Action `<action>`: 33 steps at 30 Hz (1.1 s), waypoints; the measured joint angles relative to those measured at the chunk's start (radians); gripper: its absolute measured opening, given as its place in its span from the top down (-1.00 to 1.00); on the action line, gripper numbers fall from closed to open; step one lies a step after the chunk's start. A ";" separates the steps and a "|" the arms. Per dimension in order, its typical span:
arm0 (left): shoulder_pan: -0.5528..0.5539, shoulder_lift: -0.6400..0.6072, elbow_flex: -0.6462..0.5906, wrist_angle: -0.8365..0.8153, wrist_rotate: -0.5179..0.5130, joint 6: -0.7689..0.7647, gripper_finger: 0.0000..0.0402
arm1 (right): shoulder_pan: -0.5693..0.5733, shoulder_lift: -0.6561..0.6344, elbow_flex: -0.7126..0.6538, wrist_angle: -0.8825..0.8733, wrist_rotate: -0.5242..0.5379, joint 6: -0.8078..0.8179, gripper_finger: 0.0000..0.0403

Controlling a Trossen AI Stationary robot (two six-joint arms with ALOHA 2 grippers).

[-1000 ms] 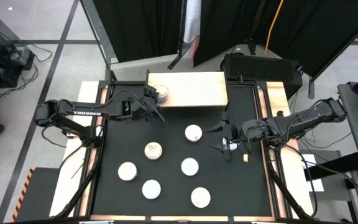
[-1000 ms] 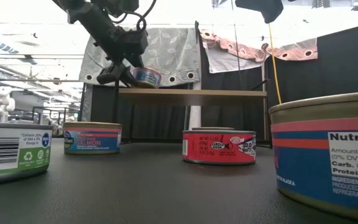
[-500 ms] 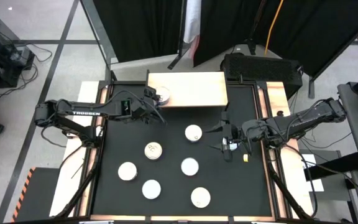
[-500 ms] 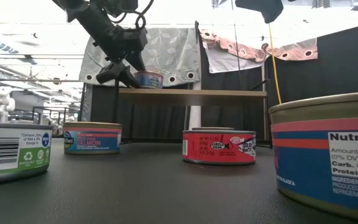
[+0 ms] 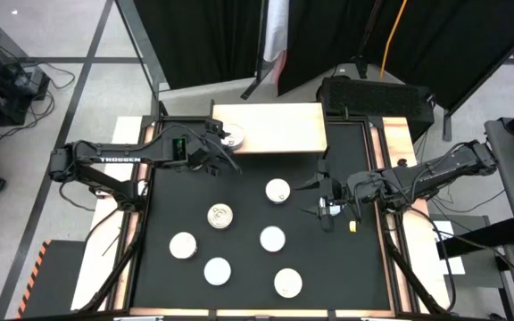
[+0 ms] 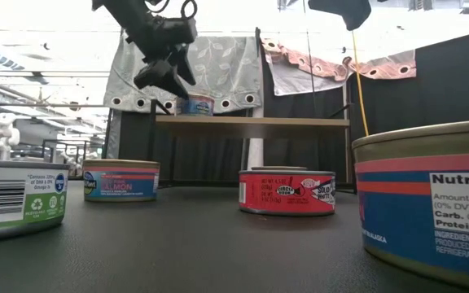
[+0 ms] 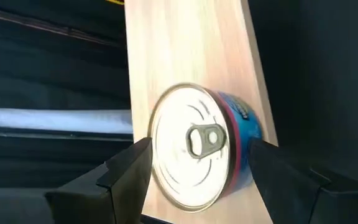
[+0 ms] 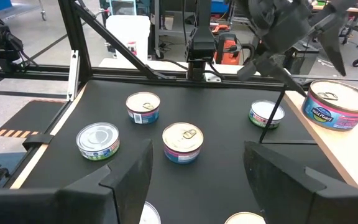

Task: Stack canned seafood by type on shelf
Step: Stack the blue pink tuna can on top of the other blue pink tuna can on the shelf

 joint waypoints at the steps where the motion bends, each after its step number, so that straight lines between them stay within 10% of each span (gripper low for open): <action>1: -0.007 0.000 0.007 -0.014 -0.001 -0.019 -0.31 | 0.000 0.000 0.000 0.000 0.000 0.000 -0.20; 33: -0.048 0.083 0.019 -0.034 -0.244 -0.058 0.37 | 0.000 0.000 0.000 0.000 0.000 -0.001 -0.20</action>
